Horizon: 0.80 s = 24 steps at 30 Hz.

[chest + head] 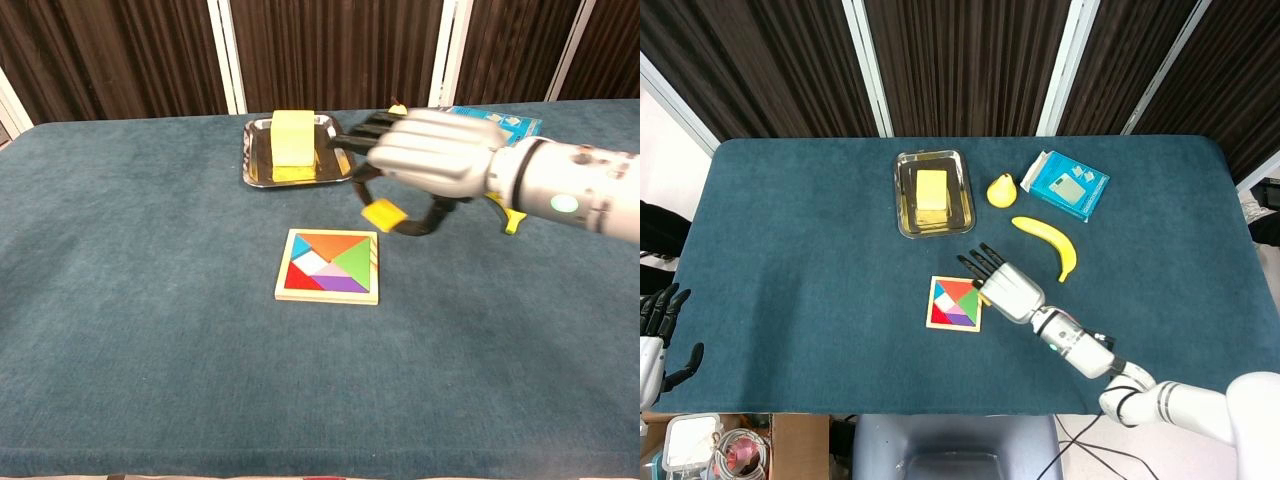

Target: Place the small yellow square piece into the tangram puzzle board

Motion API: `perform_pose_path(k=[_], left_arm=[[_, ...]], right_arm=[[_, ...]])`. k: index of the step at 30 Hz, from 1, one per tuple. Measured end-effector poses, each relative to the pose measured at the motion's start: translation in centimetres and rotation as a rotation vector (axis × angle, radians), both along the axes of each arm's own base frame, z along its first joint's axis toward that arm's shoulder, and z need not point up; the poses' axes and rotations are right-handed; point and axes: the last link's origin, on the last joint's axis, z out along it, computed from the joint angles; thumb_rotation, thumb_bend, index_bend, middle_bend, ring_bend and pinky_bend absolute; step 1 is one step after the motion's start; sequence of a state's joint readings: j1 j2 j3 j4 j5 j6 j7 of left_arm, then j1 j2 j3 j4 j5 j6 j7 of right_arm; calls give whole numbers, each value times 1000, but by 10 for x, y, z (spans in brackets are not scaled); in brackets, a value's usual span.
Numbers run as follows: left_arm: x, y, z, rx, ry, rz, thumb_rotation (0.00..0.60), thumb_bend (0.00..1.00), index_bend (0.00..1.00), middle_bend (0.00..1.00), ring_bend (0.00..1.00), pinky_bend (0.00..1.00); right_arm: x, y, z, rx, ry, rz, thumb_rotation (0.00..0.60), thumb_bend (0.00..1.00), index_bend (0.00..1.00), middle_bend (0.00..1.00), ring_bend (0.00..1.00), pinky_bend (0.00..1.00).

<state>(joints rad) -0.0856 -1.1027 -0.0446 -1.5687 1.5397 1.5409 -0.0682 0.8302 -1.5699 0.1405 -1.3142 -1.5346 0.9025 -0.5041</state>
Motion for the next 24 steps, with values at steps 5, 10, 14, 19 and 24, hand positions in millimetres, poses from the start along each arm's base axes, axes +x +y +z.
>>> perform_pose_path(k=[5,10,14,19,24], left_arm=[[-1,-1,3,7,-10,1,600,408,0,0,0,87],[-2,-3,7,17,-16,-5,600,408,0,0,0,87],[-1,-6,6,7,-14,-13,600,410,0,0,0,87],[0,-8,7,8,-14,-19,600,410,0,0,0,87],[0,-7,6,0,-15,-17,600,410,0,0,0,87]], right_arm=[[30,0,-21,-12,10,25,600,462,686,103,0,0],[53,3,-50,-22,29,0,600,462,676,103,0,0],[59,1,-69,-31,69,-25,600,462,672,103,0,0],[60,-1,-76,-53,94,-33,600,462,666,103,0,0],[55,-3,-75,-57,89,-71,600,462,662,103,0,0]])
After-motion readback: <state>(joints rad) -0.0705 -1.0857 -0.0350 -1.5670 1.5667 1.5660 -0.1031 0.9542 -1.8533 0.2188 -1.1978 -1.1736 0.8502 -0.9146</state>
